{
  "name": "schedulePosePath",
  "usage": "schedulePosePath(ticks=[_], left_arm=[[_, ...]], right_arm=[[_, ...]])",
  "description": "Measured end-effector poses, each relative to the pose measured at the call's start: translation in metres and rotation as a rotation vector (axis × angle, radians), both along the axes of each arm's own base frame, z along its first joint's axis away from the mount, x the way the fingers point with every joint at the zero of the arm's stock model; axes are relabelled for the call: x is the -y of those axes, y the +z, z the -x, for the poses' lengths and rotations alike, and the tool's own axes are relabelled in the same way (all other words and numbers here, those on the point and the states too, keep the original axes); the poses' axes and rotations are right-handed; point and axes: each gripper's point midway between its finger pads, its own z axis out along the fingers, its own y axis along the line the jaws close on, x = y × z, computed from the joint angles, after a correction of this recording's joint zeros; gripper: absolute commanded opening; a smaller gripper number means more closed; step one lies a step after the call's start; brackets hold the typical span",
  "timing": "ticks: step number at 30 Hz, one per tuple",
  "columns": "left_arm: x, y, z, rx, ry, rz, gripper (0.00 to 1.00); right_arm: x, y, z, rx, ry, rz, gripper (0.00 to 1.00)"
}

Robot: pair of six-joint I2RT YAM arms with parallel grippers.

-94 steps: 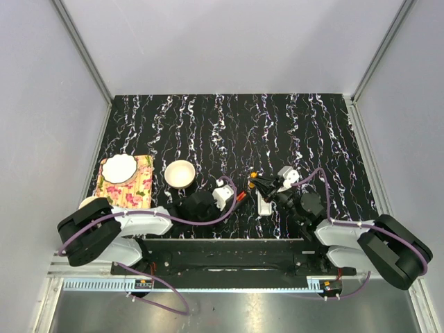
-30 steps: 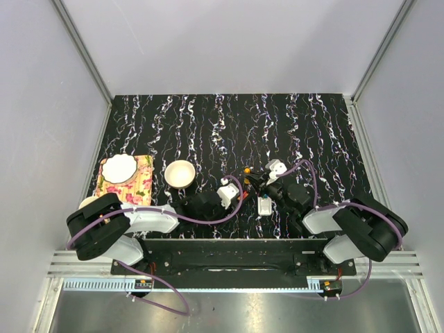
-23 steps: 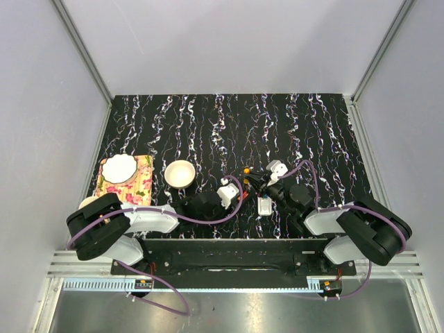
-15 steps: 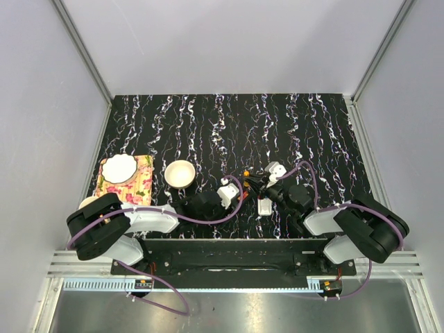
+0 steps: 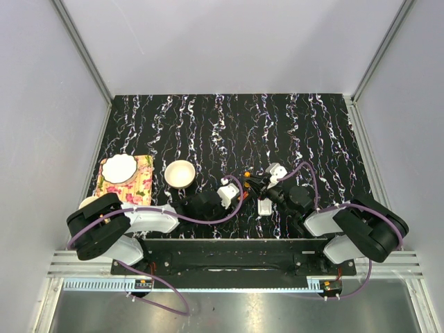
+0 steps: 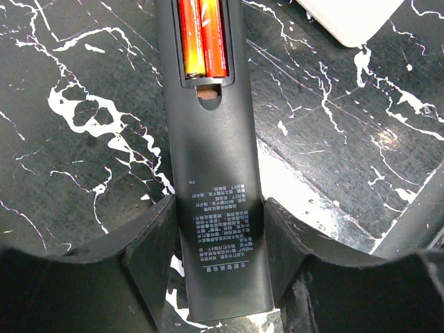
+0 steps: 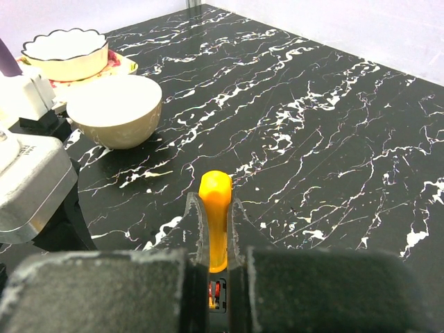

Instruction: Unload the batteries from the remote control

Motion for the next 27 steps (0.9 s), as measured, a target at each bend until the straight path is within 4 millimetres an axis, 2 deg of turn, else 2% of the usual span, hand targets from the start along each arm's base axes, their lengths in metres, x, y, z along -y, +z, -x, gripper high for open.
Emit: schedulePosePath(ticks=[22, 27], left_arm=[[0.0000, 0.0000, 0.0000, 0.000, 0.000, 0.000, 0.38], [0.0000, -0.0001, 0.0001, -0.001, 0.001, 0.000, 0.32]], right_arm=[[0.0033, -0.0071, -0.0064, 0.000, -0.039, 0.016, 0.00], [0.0026, -0.0077, -0.0063, -0.023, -0.037, -0.006, 0.00]])
